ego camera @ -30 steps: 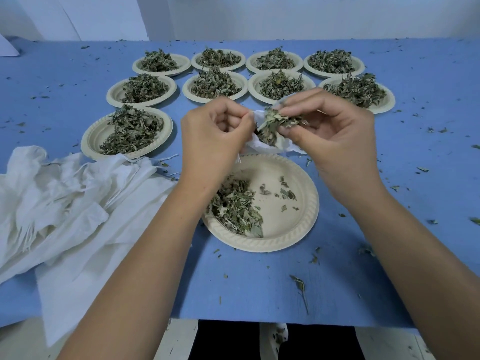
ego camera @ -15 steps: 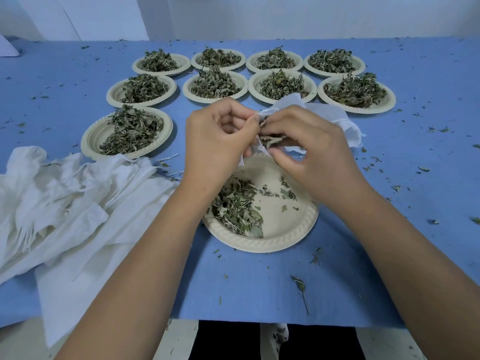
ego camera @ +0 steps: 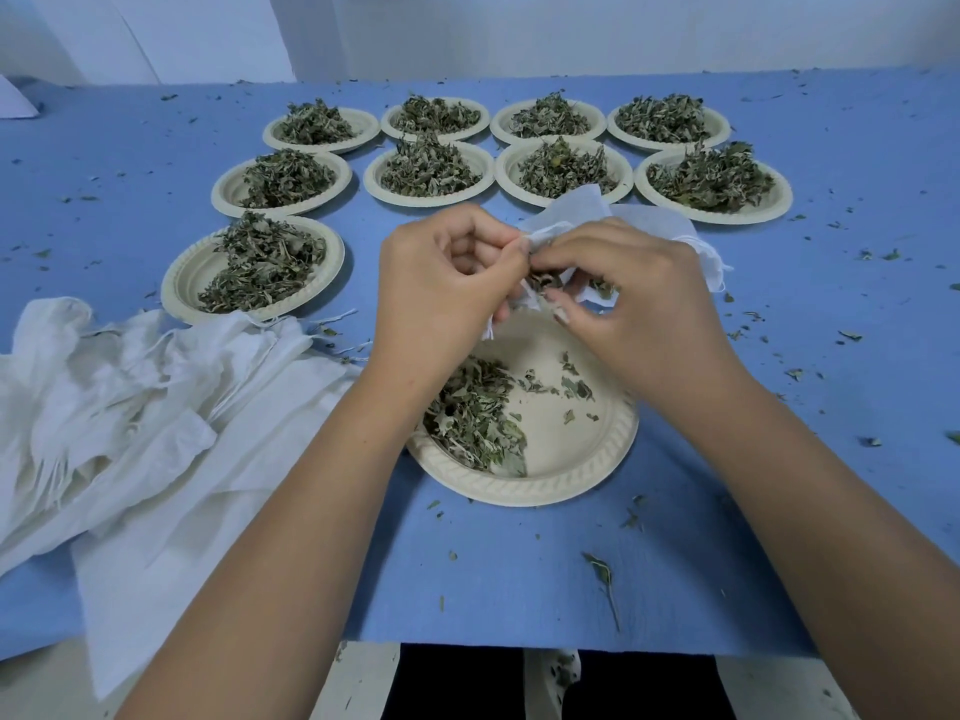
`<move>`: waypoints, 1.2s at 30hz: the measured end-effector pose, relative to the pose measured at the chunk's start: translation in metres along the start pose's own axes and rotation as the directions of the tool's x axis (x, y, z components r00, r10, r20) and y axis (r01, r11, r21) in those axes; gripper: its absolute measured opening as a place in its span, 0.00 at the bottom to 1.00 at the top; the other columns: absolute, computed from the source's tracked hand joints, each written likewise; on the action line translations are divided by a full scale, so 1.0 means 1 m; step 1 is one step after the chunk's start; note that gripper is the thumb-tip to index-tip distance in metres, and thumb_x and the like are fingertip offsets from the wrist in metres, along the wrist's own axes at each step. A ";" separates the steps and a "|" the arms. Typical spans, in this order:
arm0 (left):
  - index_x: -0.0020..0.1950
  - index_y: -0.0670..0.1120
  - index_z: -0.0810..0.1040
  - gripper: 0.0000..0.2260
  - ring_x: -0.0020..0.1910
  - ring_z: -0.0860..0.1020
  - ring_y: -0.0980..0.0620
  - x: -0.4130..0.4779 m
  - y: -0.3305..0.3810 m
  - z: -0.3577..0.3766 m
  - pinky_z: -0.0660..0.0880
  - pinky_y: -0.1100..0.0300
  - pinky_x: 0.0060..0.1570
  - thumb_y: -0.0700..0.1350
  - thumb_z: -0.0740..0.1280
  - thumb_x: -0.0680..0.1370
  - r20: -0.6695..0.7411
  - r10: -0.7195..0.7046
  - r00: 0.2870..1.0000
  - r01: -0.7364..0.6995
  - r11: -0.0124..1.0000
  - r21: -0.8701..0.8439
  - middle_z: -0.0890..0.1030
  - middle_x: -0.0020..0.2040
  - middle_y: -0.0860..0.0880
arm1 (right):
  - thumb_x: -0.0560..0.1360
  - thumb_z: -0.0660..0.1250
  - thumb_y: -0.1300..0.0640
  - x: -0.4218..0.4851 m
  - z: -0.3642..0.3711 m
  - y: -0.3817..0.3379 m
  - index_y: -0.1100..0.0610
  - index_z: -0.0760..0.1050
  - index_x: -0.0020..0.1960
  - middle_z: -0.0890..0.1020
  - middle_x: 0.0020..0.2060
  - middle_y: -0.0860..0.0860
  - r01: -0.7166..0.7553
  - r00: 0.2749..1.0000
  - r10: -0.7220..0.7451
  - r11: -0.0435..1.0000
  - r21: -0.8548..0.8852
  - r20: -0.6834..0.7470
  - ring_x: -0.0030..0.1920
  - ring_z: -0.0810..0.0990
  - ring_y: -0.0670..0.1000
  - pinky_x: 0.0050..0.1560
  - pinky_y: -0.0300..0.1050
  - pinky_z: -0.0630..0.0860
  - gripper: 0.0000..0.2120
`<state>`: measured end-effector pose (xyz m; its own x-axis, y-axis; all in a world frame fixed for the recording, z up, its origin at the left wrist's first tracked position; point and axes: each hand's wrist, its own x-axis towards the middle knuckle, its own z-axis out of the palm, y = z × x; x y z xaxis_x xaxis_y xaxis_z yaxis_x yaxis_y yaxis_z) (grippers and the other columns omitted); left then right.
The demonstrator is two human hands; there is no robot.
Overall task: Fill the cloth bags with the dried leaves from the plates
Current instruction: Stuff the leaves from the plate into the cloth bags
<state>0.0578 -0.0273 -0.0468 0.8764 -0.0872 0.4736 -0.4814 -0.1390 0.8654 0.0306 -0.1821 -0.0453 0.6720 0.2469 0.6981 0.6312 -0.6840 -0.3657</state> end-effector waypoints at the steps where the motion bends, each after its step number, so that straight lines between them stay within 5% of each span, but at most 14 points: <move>1: 0.38 0.47 0.80 0.07 0.21 0.74 0.56 0.001 0.000 -0.001 0.71 0.66 0.25 0.38 0.71 0.75 -0.020 -0.015 1.000 0.015 1.000 -0.003 0.79 0.26 0.51 | 0.70 0.68 0.72 0.001 -0.002 0.000 0.63 0.81 0.52 0.82 0.46 0.56 -0.025 1.000 0.024 1.000 0.019 0.007 0.41 0.80 0.52 0.46 0.41 0.77 0.13; 5: 0.38 0.44 0.80 0.07 0.21 0.74 0.55 0.003 -0.001 -0.004 0.70 0.64 0.24 0.38 0.70 0.76 -0.079 -0.059 0.995 0.056 0.998 -0.033 0.79 0.25 0.52 | 0.70 0.63 0.71 0.002 -0.008 0.001 0.64 0.76 0.54 0.76 0.50 0.57 -0.046 0.998 0.040 0.984 0.172 0.043 0.46 0.76 0.52 0.47 0.46 0.76 0.14; 10: 0.38 0.43 0.80 0.06 0.22 0.74 0.55 0.002 0.000 -0.003 0.70 0.65 0.25 0.37 0.70 0.76 -0.064 -0.059 0.996 0.058 0.998 -0.029 0.79 0.26 0.52 | 0.71 0.71 0.68 0.000 -0.005 -0.001 0.64 0.77 0.47 0.76 0.46 0.57 0.004 0.997 -0.016 0.986 0.164 0.071 0.42 0.76 0.50 0.45 0.41 0.76 0.06; 12: 0.38 0.45 0.80 0.07 0.22 0.74 0.55 0.002 0.000 -0.003 0.71 0.65 0.25 0.37 0.70 0.76 -0.053 -0.045 0.998 0.044 0.999 -0.028 0.79 0.26 0.51 | 0.72 0.70 0.70 0.000 -0.004 -0.001 0.65 0.79 0.43 0.79 0.41 0.57 0.053 0.998 -0.051 0.992 0.117 -0.023 0.40 0.77 0.50 0.43 0.37 0.75 0.03; 15: 0.38 0.45 0.80 0.07 0.22 0.75 0.55 0.001 0.002 -0.003 0.71 0.65 0.25 0.38 0.70 0.75 -0.027 -0.011 1.000 0.010 0.999 -0.052 0.80 0.27 0.51 | 0.75 0.68 0.62 0.000 -0.003 -0.002 0.64 0.81 0.43 0.83 0.38 0.55 0.125 0.988 -0.133 0.987 -0.099 -0.075 0.42 0.80 0.55 0.47 0.46 0.75 0.06; 19: 0.39 0.47 0.80 0.08 0.25 0.78 0.53 -0.001 0.002 0.000 0.74 0.64 0.27 0.36 0.71 0.75 0.039 0.059 0.997 -0.058 0.998 -0.026 0.80 0.28 0.54 | 0.77 0.59 0.49 -0.001 0.002 -0.008 0.59 0.81 0.45 0.84 0.41 0.52 0.153 0.980 -0.116 0.957 -0.246 0.159 0.47 0.81 0.53 0.63 0.52 0.64 0.17; 21: 0.39 0.46 0.80 0.07 0.25 0.78 0.52 -0.001 0.001 0.001 0.74 0.63 0.26 0.37 0.71 0.75 0.011 0.038 0.999 -0.038 0.999 -0.015 0.80 0.28 0.52 | 0.77 0.57 0.48 -0.001 0.000 -0.009 0.58 0.81 0.48 0.84 0.45 0.50 0.080 0.985 -0.047 0.977 -0.196 0.167 0.48 0.81 0.51 0.66 0.53 0.61 0.18; 25: 0.39 0.43 0.81 0.05 0.22 0.74 0.53 0.003 -0.001 -0.005 0.72 0.62 0.25 0.37 0.69 0.75 -0.147 -0.023 0.989 0.012 0.997 -0.075 0.80 0.27 0.50 | 0.77 0.60 0.55 0.000 -0.014 -0.008 0.62 0.81 0.40 0.84 0.39 0.52 -0.024 0.997 0.034 0.989 0.147 -0.068 0.42 0.81 0.52 0.58 0.57 0.70 0.16; 28: 0.39 0.43 0.80 0.06 0.21 0.73 0.54 0.006 -0.001 -0.006 0.71 0.62 0.24 0.36 0.69 0.75 -0.213 -0.072 0.974 0.047 0.991 -0.122 0.80 0.26 0.49 | 0.77 0.63 0.57 -0.003 -0.016 -0.019 0.63 0.81 0.37 0.83 0.34 0.56 -0.237 0.944 0.074 0.833 0.500 0.323 0.37 0.81 0.57 0.44 0.57 0.77 0.15; 31: 0.38 0.43 0.80 0.07 0.21 0.71 0.55 0.007 0.000 -0.005 0.69 0.63 0.23 0.35 0.68 0.75 -0.217 -0.128 0.968 0.090 0.981 -0.174 0.79 0.26 0.50 | 0.79 0.64 0.58 -0.011 0.001 -0.031 0.67 0.82 0.41 0.84 0.35 0.52 -0.514 0.671 0.034 0.741 0.431 0.741 0.34 0.81 0.49 0.40 0.44 0.78 0.15; 33: 0.38 0.43 0.80 0.07 0.21 0.71 0.56 0.008 0.000 -0.006 0.69 0.64 0.23 0.34 0.67 0.75 -0.221 -0.155 0.963 0.108 0.972 -0.209 0.79 0.26 0.50 | 0.79 0.64 0.59 -0.013 0.010 -0.029 0.67 0.81 0.41 0.83 0.33 0.49 -0.556 0.658 0.119 0.743 0.373 0.743 0.31 0.79 0.46 0.38 0.40 0.78 0.14; 36: 0.39 0.42 0.80 0.07 0.21 0.71 0.56 0.009 -0.001 -0.008 0.68 0.64 0.23 0.34 0.67 0.75 -0.227 -0.176 0.958 0.117 0.960 -0.253 0.78 0.25 0.51 | 0.76 0.68 0.58 -0.009 0.007 -0.017 0.62 0.82 0.39 0.83 0.33 0.48 -0.467 0.785 0.236 0.833 0.297 0.573 0.29 0.78 0.44 0.34 0.35 0.74 0.10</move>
<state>0.0664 -0.0203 -0.0418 0.9266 0.1644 0.3383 -0.3576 0.1059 0.9279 0.0165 -0.1676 -0.0501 0.8982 0.4260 0.1088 0.3266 -0.4809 -0.8136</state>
